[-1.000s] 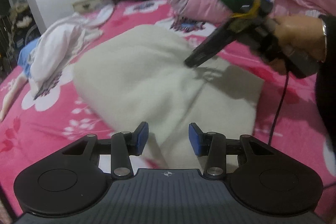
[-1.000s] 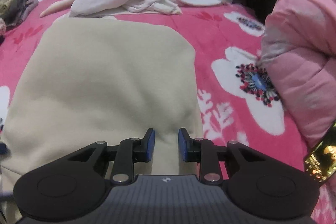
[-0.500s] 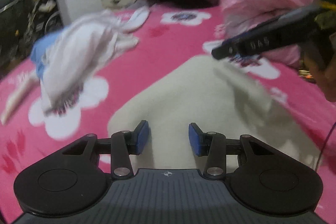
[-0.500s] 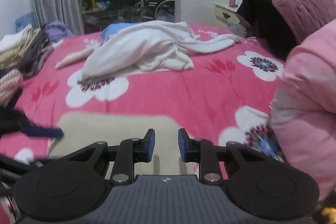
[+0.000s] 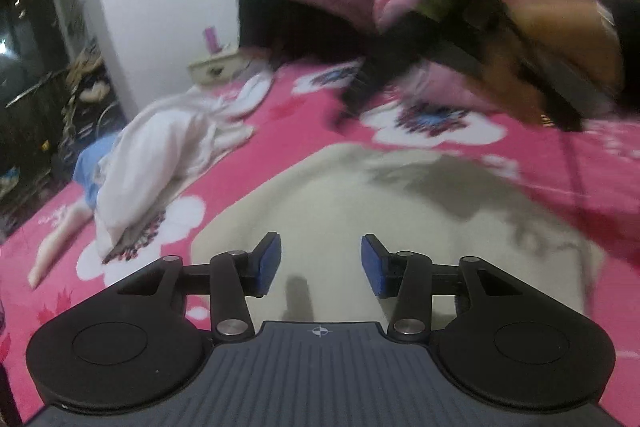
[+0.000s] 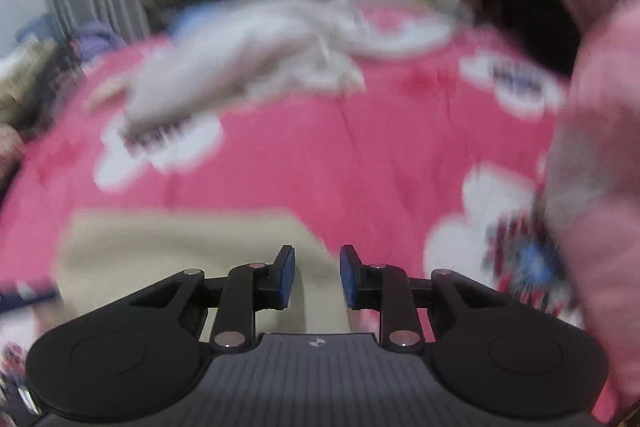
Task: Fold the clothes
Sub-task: 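Smooth the folded hoodie with the right gripper while the left gripper hovers above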
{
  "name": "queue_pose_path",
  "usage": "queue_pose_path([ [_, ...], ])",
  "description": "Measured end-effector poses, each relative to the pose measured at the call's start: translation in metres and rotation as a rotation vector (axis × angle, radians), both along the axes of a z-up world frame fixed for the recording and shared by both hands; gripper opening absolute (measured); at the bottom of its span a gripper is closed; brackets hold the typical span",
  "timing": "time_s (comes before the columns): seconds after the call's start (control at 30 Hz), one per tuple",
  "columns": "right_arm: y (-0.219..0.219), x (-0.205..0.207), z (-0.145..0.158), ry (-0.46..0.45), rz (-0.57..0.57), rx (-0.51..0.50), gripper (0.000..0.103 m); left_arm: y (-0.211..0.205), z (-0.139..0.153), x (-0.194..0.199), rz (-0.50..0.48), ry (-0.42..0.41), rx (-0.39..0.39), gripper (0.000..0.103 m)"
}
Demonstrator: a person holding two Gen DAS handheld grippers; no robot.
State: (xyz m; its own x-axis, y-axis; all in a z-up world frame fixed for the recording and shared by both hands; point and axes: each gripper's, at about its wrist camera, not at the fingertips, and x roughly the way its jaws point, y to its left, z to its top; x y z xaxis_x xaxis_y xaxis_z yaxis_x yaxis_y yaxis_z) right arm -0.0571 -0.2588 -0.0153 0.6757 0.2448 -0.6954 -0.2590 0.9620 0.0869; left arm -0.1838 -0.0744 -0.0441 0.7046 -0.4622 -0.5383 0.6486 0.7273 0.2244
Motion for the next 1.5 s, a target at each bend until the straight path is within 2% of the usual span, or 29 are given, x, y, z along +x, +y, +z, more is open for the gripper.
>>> queue_pose_path([
  [0.07,0.025,-0.007,0.024,-0.019,0.109,0.075,0.027,-0.002,-0.007,-0.012,-0.043,0.035,0.033,0.047],
  [0.17,0.08,-0.009,0.028,0.003,0.316,0.066,0.027,-0.006,-0.021,-0.024,-0.062,0.041,0.081,0.047],
  [0.23,0.114,-0.001,0.007,0.086,0.408,0.023,0.026,-0.007,-0.024,-0.028,-0.068,0.019,0.092,0.047],
  [0.33,0.141,0.016,-0.049,0.169,0.436,-0.048,0.03,-0.006,-0.028,-0.023,-0.041,0.04,0.09,0.046],
  [0.43,0.135,0.03,-0.068,0.223,0.396,0.057,0.032,-0.003,-0.029,-0.018,-0.041,0.058,0.072,0.046],
  [0.57,0.144,0.022,-0.066,0.183,0.424,-0.008,0.032,-0.004,-0.033,-0.02,-0.05,0.043,0.078,0.046],
  [0.73,0.151,0.02,-0.066,0.155,0.39,-0.011,0.034,-0.003,-0.032,-0.02,-0.04,0.052,0.065,0.046],
  [0.83,0.137,0.012,-0.045,0.083,0.358,0.027,0.032,-0.005,-0.031,-0.023,-0.056,0.039,0.073,0.046],
  [0.9,0.111,0.007,-0.019,0.018,0.294,0.1,0.031,-0.007,-0.031,-0.022,-0.06,0.034,0.09,0.046],
  [0.97,0.077,0.007,0.003,-0.026,0.213,0.111,0.031,-0.006,-0.03,-0.019,-0.057,0.051,0.084,0.046],
  [1.03,0.049,0.015,0.007,-0.015,0.151,0.055,0.032,-0.007,-0.03,-0.018,-0.053,0.062,0.081,0.046],
  [1.07,0.037,0.022,0.002,0.019,0.118,0.047,0.029,-0.007,-0.03,-0.017,-0.051,0.066,0.081,0.046],
  [1.1,0.026,0.029,-0.006,0.062,0.085,0.047,0.025,-0.007,-0.029,-0.018,-0.05,0.067,0.083,0.046],
  [1.17,0.011,0.042,-0.03,0.139,0.033,0.061,0.024,-0.007,-0.031,-0.018,-0.05,0.066,0.085,0.046],
  [1.27,0.008,0.049,-0.066,0.163,0.011,0.085,0.02,-0.01,-0.031,-0.023,-0.047,0.066,0.084,0.046],
  [1.3,0.01,0.049,-0.07,0.154,0.011,0.074,0.02,-0.01,-0.031,-0.022,-0.043,0.07,0.081,0.046],
  [1.4,0.015,0.047,-0.062,0.136,0.021,0.03,0.02,-0.009,-0.03,-0.022,-0.035,0.083,0.071,0.046],
  [1.5,-0.006,0.028,-0.026,0.087,-0.026,0.044,0.022,-0.006,-0.026,-0.022,-0.027,0.103,0.055,0.046],
])
